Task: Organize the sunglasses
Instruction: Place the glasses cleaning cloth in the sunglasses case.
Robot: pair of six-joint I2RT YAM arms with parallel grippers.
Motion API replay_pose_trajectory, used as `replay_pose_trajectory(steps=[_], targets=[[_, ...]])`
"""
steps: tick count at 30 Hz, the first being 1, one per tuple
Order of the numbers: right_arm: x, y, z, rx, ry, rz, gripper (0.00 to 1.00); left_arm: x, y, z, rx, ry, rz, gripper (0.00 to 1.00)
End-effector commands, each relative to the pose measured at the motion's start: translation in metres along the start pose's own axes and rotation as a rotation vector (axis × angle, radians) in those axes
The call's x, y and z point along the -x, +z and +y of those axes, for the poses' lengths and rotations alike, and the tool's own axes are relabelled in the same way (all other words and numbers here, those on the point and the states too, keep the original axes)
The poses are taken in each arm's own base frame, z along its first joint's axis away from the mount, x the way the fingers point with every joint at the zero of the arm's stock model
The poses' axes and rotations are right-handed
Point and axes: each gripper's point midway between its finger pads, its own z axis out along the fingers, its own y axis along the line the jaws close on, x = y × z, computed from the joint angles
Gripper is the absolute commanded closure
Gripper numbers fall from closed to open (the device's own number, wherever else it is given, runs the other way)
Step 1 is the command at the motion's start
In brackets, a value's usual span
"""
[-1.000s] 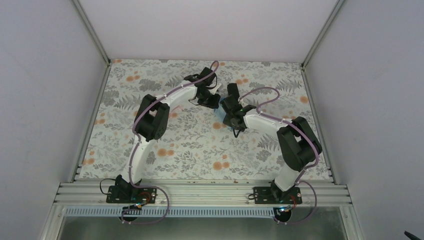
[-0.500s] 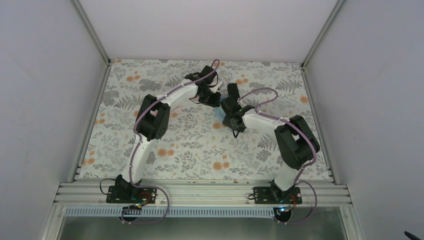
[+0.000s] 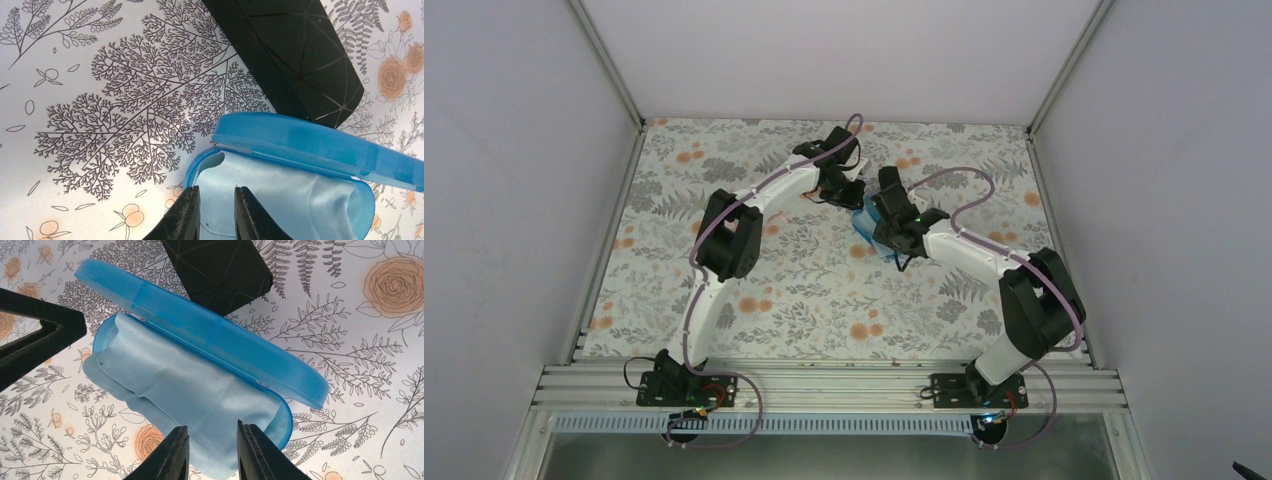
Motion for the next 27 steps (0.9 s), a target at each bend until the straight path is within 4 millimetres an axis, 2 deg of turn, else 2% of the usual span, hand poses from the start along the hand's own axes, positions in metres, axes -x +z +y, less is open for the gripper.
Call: replay_pose_trajectory(steps=[1,4,6,15,27], targets=[[0.011,0.006,0.004,0.02,-0.037,-0.016,0.75,0.005,-0.007,-0.011,-0.031,0.014,-0.018,0.84],[0.012,0.014,0.012,0.043,-0.061,0.01,0.81,-0.002,0.001,-0.014,-0.041,0.016,0.002,0.89],[0.004,0.028,0.012,0.038,-0.078,0.047,0.85,-0.005,0.006,-0.015,-0.046,0.013,0.013,0.92],[-0.014,0.05,0.022,0.101,-0.152,0.156,0.92,-0.017,0.025,-0.015,-0.035,0.01,0.055,0.93],[-0.026,0.064,0.007,0.063,-0.184,0.217,0.94,-0.033,0.041,-0.003,0.035,-0.001,0.104,0.94]])
